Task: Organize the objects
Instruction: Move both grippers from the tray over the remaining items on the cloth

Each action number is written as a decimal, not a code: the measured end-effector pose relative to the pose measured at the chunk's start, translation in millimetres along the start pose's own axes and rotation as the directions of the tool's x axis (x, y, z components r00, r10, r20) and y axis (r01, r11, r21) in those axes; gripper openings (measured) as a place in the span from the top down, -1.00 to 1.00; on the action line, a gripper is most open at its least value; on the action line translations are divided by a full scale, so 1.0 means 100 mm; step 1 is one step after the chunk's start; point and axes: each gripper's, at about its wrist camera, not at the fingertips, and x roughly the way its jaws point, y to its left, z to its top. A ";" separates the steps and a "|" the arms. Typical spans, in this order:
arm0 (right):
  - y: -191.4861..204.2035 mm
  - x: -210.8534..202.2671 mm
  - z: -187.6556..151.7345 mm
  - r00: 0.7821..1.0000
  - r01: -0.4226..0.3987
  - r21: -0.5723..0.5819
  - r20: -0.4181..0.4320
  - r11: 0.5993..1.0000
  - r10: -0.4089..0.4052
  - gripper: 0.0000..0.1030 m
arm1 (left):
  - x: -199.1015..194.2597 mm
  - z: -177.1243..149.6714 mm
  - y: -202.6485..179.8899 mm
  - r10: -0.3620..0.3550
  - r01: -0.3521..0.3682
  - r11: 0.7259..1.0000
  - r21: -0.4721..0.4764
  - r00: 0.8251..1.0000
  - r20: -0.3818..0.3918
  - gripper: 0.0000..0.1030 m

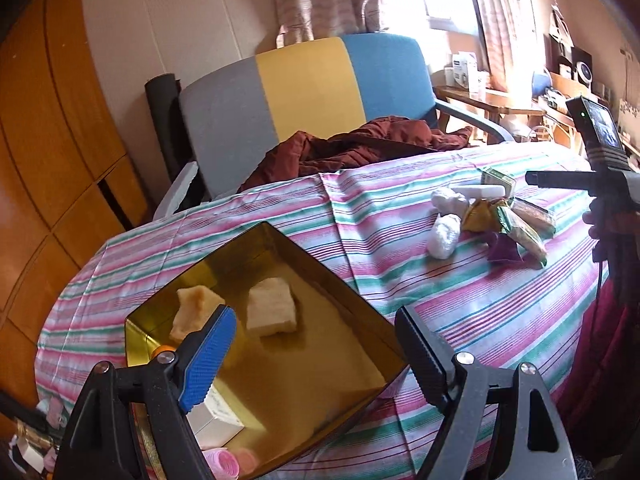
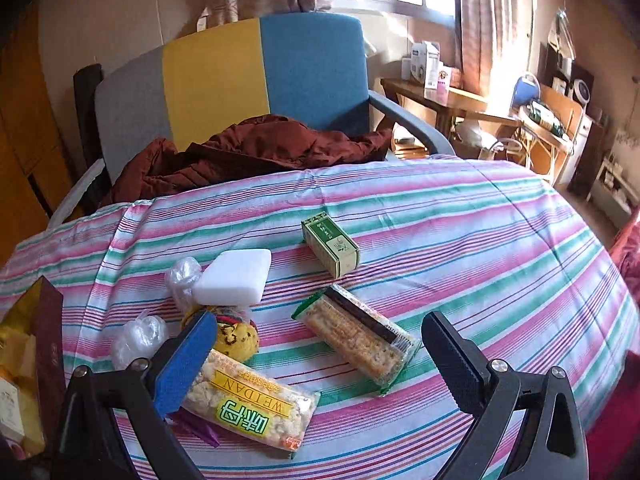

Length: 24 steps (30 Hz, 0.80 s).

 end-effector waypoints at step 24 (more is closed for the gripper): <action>-0.32 0.17 -0.05 0.990 -0.075 0.201 -0.100 0.977 0.096 -0.99 | 0.61 0.15 -0.89 -0.289 0.298 0.954 0.023 0.940 -0.182 -0.61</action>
